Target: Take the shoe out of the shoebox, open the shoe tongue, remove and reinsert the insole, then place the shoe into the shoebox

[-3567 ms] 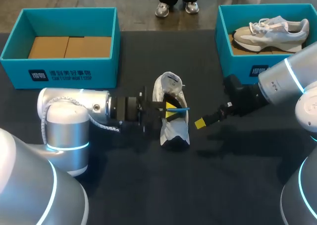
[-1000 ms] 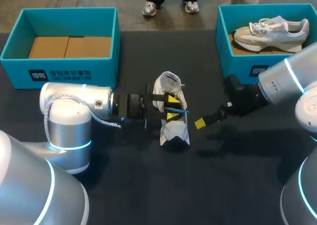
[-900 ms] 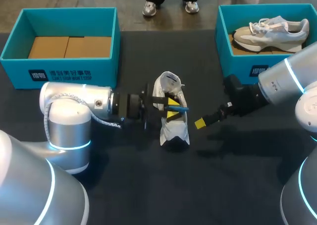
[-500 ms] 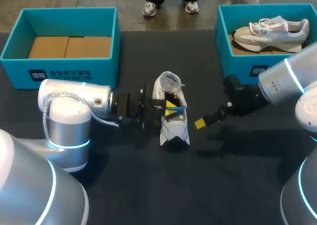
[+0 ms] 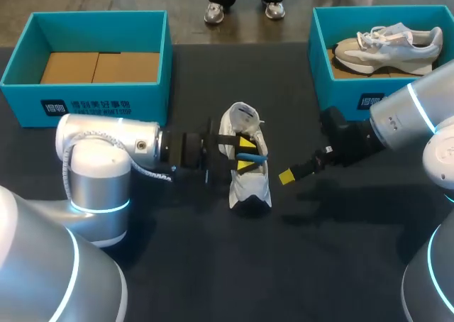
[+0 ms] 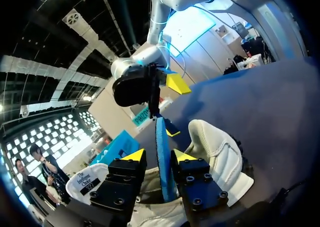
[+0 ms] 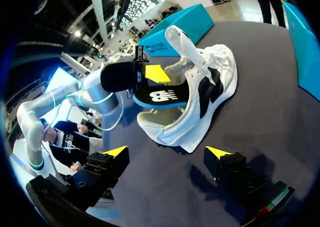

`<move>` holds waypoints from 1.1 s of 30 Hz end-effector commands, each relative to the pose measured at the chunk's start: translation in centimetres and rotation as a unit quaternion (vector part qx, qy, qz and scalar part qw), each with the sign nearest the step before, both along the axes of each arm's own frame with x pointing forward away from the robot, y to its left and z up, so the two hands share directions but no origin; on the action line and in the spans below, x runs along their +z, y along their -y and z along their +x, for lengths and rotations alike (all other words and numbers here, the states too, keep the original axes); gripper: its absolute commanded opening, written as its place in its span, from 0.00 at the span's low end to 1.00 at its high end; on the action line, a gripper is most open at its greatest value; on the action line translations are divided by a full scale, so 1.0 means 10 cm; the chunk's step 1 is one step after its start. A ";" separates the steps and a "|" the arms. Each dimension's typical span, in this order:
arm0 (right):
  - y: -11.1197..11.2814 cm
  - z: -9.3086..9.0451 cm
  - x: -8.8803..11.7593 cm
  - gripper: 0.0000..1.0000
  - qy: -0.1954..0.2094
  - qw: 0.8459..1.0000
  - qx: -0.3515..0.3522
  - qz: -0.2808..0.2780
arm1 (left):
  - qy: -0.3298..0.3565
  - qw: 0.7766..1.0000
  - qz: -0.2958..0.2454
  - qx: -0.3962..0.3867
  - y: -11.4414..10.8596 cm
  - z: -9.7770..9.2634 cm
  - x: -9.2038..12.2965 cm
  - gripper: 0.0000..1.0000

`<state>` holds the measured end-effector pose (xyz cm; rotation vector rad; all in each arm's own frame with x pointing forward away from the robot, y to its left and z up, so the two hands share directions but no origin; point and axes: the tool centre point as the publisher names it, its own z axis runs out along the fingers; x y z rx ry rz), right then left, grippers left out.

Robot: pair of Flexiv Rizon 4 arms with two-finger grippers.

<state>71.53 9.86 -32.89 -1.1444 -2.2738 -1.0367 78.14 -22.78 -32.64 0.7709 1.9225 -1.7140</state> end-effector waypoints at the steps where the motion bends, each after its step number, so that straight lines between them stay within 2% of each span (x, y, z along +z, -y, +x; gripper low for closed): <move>1: -0.01 0.00 0.00 1.00 0.000 1.000 0.000 -0.001 | 0.003 1.000 -0.002 0.001 -0.05 -0.07 0.05 0.25; 7: -0.01 0.00 0.00 1.00 0.000 1.000 0.000 -0.001 | 0.008 1.000 0.003 -0.009 -0.04 -0.13 0.05 0.06; 9: -0.01 0.00 0.00 1.00 0.000 1.000 0.000 -0.001 | 0.010 1.000 0.012 -0.014 -0.04 -0.14 0.05 0.05; 11: -0.01 0.00 0.00 1.00 0.000 1.000 0.000 -0.001 | 0.015 1.000 0.023 -0.016 -0.03 -0.13 0.03 0.12; 13: -0.01 0.00 0.00 1.00 0.000 1.000 0.000 -0.001 | 0.018 0.999 0.034 -0.012 -0.03 -0.09 0.02 0.36; 14: -0.01 0.00 0.00 1.00 0.000 1.000 0.000 -0.001 | 0.021 0.999 0.038 -0.011 -0.03 -0.07 0.02 0.40; 17: -0.01 0.00 0.00 1.00 0.000 1.000 0.000 -0.001 | 0.023 0.999 0.044 -0.010 -0.03 -0.05 0.02 0.40; 21: -0.01 0.00 0.00 1.00 0.000 1.000 0.000 -0.001 | 0.022 0.999 0.048 -0.012 -0.03 -0.04 0.02 0.37; 29: -0.01 0.00 0.00 1.00 0.000 1.000 0.000 -0.001 | 0.019 0.998 0.051 -0.009 -0.07 -0.03 0.04 0.18; 30: -0.01 0.00 0.00 1.00 0.000 1.000 0.000 -0.001 | 0.018 0.998 0.052 -0.009 -0.08 -0.03 0.04 0.18; 31: -0.01 0.00 0.00 1.00 0.000 1.000 0.000 -0.001 | 0.017 0.998 0.055 -0.009 -0.09 -0.04 0.03 0.15; 33: -0.01 0.00 0.00 1.00 0.000 1.000 0.000 -0.001 | 0.016 0.998 0.060 -0.012 -0.10 -0.05 0.02 0.00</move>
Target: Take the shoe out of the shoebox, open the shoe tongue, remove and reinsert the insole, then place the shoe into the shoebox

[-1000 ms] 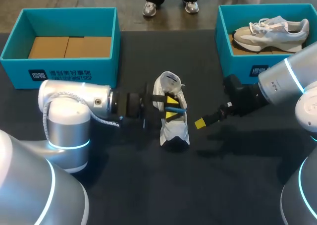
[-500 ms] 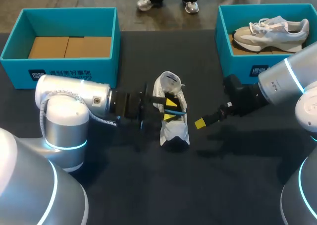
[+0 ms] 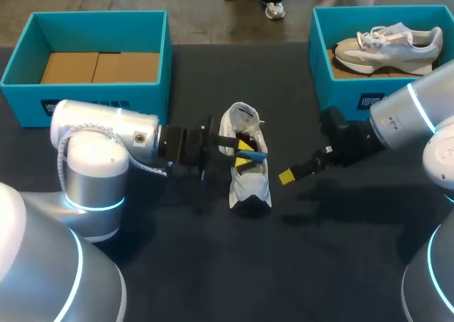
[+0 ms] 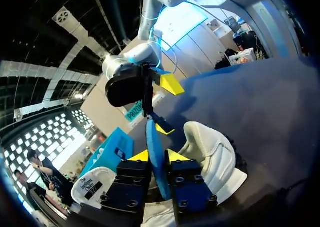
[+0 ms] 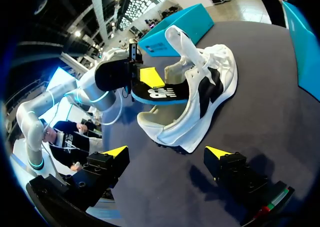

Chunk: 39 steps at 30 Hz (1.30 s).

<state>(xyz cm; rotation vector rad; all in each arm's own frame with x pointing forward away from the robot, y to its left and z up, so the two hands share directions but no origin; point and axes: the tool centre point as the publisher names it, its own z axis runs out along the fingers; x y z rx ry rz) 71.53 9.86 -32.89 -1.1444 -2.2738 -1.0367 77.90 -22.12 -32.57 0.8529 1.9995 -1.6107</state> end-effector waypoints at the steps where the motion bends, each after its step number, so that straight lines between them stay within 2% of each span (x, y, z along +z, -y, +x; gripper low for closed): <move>1: -0.01 0.00 0.00 1.00 0.000 1.000 0.000 -0.001 | -0.002 1.000 0.011 -0.004 -0.04 -0.03 0.01 0.00; 9: -0.01 0.00 0.00 1.00 0.000 1.000 0.000 -0.001 | -0.001 0.999 0.028 -0.020 -0.04 -0.09 -0.03 0.00; 15: -0.01 0.00 0.00 1.00 0.000 1.000 0.000 -0.001 | 0.030 0.998 0.051 -0.030 -0.02 -0.08 -0.12 0.00; 17: -0.01 0.00 0.00 1.00 0.000 1.000 0.000 -0.001 | 0.055 0.996 0.066 -0.036 -0.02 -0.08 -0.16 0.00; 23: -0.01 0.00 0.00 1.00 0.000 1.000 0.000 -0.001 | 0.074 0.993 0.081 -0.032 -0.04 -0.03 -0.20 0.00; 30: -0.01 0.00 0.00 1.00 0.000 1.000 0.000 -0.001 | 0.074 0.993 0.090 -0.024 -0.04 0.02 -0.26 0.00; 31: -0.01 0.00 0.00 1.00 0.000 1.000 0.000 -0.001 | 0.074 0.993 0.089 -0.023 -0.05 0.03 -0.25 0.11; 32: -0.01 0.00 0.00 1.00 0.000 1.000 0.000 -0.001 | 0.068 0.994 0.081 -0.019 -0.05 0.02 -0.23 0.40; 33: -0.01 0.00 0.00 1.00 0.000 1.000 0.000 -0.001 | 0.058 0.996 0.071 -0.016 -0.05 0.02 -0.20 0.57; 36: -0.01 0.00 0.00 1.00 0.000 1.000 0.000 -0.001 | 0.055 0.997 0.056 -0.012 -0.06 0.00 -0.12 0.60; 39: -0.01 0.00 0.00 1.00 0.000 1.000 0.000 -0.001 | 0.053 0.997 0.048 -0.009 -0.08 -0.02 -0.06 0.55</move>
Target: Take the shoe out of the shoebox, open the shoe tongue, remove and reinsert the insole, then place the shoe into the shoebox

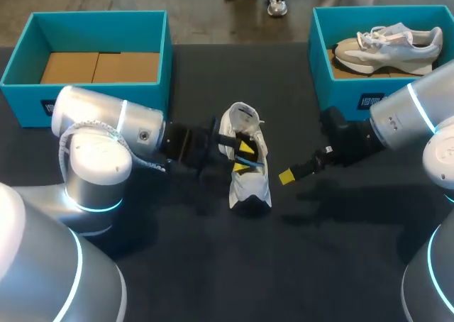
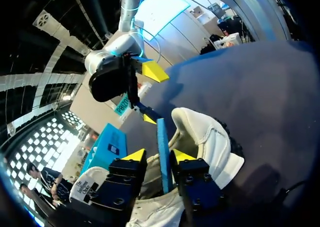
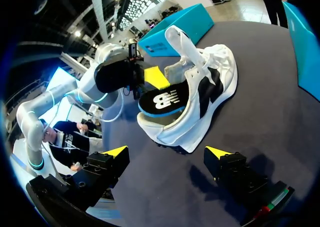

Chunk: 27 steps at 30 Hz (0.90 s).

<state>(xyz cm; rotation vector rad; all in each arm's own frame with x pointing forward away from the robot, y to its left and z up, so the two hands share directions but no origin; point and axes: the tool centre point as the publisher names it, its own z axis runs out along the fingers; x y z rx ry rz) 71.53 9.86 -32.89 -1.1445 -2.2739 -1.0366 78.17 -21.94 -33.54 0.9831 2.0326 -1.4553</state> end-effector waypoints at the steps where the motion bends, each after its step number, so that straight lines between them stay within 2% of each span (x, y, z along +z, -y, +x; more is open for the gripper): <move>1: -0.01 0.00 0.00 1.00 0.000 1.000 0.000 -0.001 | 0.002 1.000 -0.011 0.004 -0.06 -0.05 0.05 0.50; 5: -0.01 0.00 0.00 1.00 0.000 1.000 0.000 -0.001 | 0.002 1.000 -0.014 0.000 -0.05 -0.09 0.08 0.46; 9: -0.01 0.00 0.00 1.00 0.000 1.000 0.000 -0.001 | -0.003 1.000 -0.011 -0.009 -0.03 -0.13 0.05 0.38; 11: -0.01 0.00 0.00 1.00 0.000 1.000 0.000 -0.001 | -0.006 1.000 -0.012 -0.012 -0.01 -0.14 0.04 0.25; 13: -0.01 0.00 0.00 1.00 0.000 1.000 0.000 -0.001 | -0.009 1.000 -0.013 -0.014 -0.01 -0.15 0.04 0.02; 27: -0.01 0.00 0.00 1.00 0.000 1.000 0.000 -0.001 | -0.014 1.000 0.005 -0.016 0.01 -0.07 -0.16 0.00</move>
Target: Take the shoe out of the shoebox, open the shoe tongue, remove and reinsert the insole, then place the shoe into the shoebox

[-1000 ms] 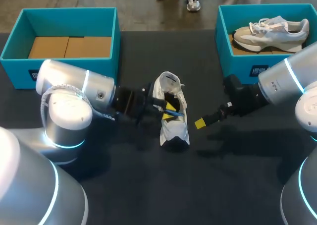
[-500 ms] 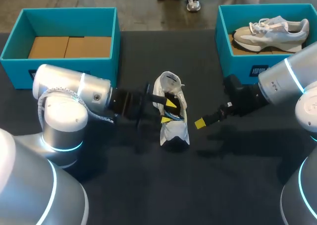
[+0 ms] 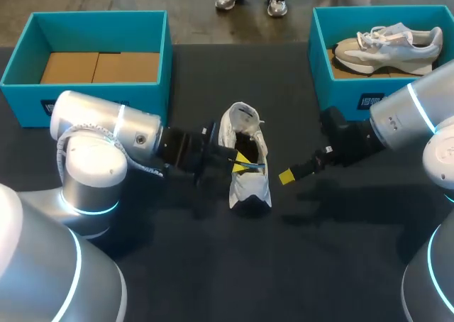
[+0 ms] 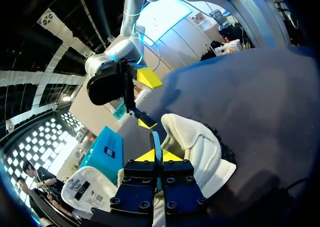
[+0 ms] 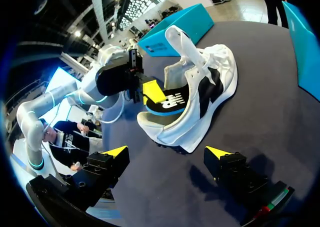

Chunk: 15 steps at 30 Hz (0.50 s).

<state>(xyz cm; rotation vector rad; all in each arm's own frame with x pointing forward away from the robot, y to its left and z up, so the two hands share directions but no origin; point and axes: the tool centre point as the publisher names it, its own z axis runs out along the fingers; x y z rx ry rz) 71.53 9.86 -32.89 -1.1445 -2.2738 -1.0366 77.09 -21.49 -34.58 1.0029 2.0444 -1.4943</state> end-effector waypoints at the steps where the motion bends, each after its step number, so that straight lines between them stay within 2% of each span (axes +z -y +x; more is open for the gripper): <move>1: -0.01 0.00 0.00 1.00 0.000 1.000 0.000 -0.001 | 0.003 1.000 0.013 -0.001 0.06 0.04 -0.07 0.00; 6: -0.01 0.00 0.00 1.00 0.000 1.000 0.000 -0.001 | 0.001 1.000 0.015 0.001 0.04 0.03 -0.08 0.00; 7: -0.01 0.00 0.00 1.00 0.000 1.000 0.000 -0.001 | 0.000 1.000 0.014 0.002 0.03 0.03 -0.07 0.13; 8: -0.01 0.00 0.00 1.00 0.000 1.000 0.000 -0.001 | 0.001 1.000 0.011 0.004 0.02 0.02 -0.05 0.42; 9: -0.01 0.00 0.00 1.00 0.000 1.000 0.000 -0.001 | 0.001 1.000 0.009 0.005 0.02 0.02 -0.03 0.77; 10: -0.01 0.00 0.00 1.00 0.000 1.000 0.000 -0.001 | 0.001 1.000 0.003 0.007 0.01 0.02 0.00 0.87; 11: -0.01 0.00 0.00 1.00 0.000 1.000 0.000 -0.001 | 0.001 1.000 -0.001 0.009 0.00 0.02 0.02 0.91; 15: -0.01 0.00 0.00 1.00 0.000 1.000 0.000 -0.001 | 0.005 1.000 -0.012 0.012 -0.02 0.03 0.13 0.90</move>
